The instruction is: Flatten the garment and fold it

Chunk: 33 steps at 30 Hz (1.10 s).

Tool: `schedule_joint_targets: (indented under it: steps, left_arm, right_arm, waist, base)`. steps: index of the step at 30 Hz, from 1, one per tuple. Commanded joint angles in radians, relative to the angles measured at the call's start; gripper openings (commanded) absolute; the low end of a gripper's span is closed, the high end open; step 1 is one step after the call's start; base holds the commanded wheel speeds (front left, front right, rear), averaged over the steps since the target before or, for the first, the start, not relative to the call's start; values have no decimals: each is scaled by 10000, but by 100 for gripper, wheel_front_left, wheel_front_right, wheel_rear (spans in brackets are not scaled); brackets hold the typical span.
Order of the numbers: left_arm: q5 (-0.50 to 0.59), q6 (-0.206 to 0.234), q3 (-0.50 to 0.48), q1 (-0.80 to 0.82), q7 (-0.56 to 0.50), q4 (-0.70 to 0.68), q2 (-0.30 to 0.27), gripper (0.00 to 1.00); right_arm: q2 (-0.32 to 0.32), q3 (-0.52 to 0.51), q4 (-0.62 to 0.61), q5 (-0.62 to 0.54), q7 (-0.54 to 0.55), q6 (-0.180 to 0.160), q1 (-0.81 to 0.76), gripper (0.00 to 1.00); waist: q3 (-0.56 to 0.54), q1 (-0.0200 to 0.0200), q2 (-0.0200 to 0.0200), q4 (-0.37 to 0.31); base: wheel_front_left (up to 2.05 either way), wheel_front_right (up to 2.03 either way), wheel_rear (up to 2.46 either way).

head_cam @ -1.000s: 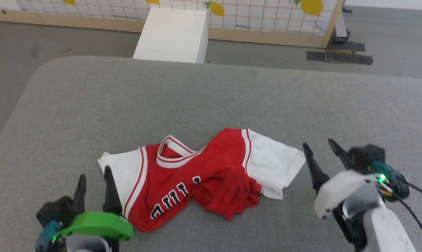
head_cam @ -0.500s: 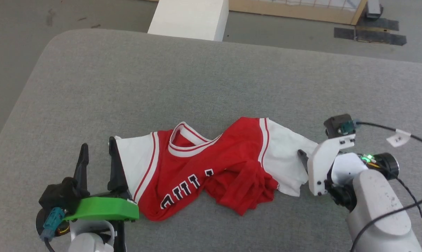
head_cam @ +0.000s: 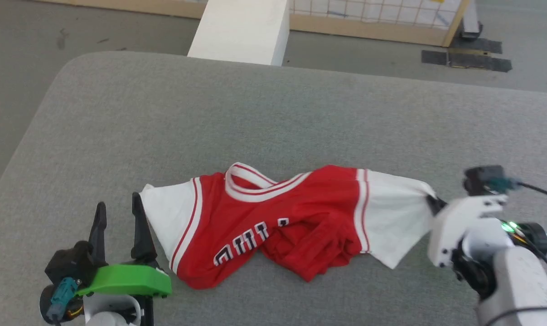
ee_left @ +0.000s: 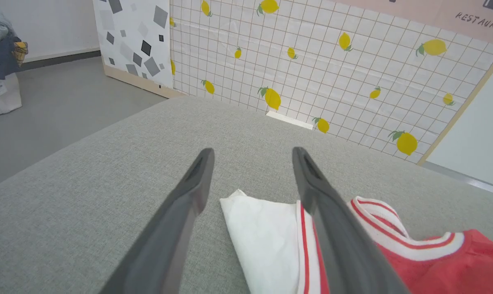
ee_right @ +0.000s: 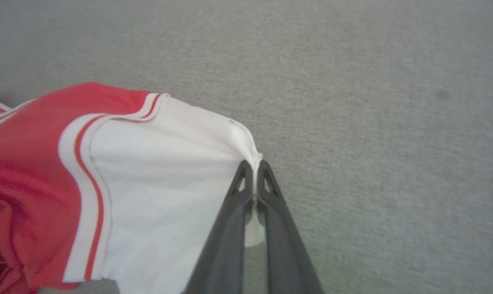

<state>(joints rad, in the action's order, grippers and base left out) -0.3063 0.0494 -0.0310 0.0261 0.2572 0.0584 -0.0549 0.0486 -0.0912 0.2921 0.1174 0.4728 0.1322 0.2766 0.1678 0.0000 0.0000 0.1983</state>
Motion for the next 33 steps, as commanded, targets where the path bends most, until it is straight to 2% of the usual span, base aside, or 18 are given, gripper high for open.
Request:
schedule_joint_targets:
  steps: [1, 8, 13, 18, 21, 27, 30, 33]
  left_arm:
    - [122, -59, -44, -118, 45, 77, 45, 100]
    - [249, -294, -169, 119, 33, 1085, -88, 100]
    - [83, -292, -210, 962, -724, 2021, -333, 100]
    - [-267, -47, -301, 2180, -2354, 3038, -487, 100]
    - [-434, 259, -356, 2872, -3546, 3685, -580, 100]
    - [-439, 834, -396, 3646, -5218, 4594, -939, 100]
    - [-577, 886, -395, 3747, -5873, 4868, -981, 100]
    - [-972, 583, -350, 3725, -6484, 4874, -816, 100]
  right_arm:
    - [16, -286, -328, 8, -146, -15, -373, 0]
    - [16, -1584, -2119, 179, -95, -15, -2001, 0]
    - [16, -1838, -2764, 485, -24, -15, -2566, 0]
    - [16, -1716, -2963, 754, -40, -15, -2681, 0]
    - [16, -1563, -3020, 812, -45, -15, -2611, 0]
    - [16, -1285, -3031, 897, -74, -15, -2480, 0]
    - [16, -1200, -3000, 951, -100, -15, -2439, 0]
    - [16, -1195, -2964, 1015, -152, -15, -2425, 0]
  waist:
    - [-295, 0, 0, -330]
    - [-476, 0, 0, -1007]
    - [-354, 0, 0, -1396]
    - [-53, 0, 0, -1666]
    - [158, 0, 0, -1858]
    - [472, 0, 0, -2185]
    - [554, 0, 0, -2300]
    - [587, 0, 0, -2336]
  base:
    - [0, 0, 0]
    - [0, 0, 0]
    - [0, 0, 0]
    - [0, 0, 0]
    - [0, 0, 0]
    - [0, 0, 0]
    - [0, 0, 0]
    - [0, 0, 0]
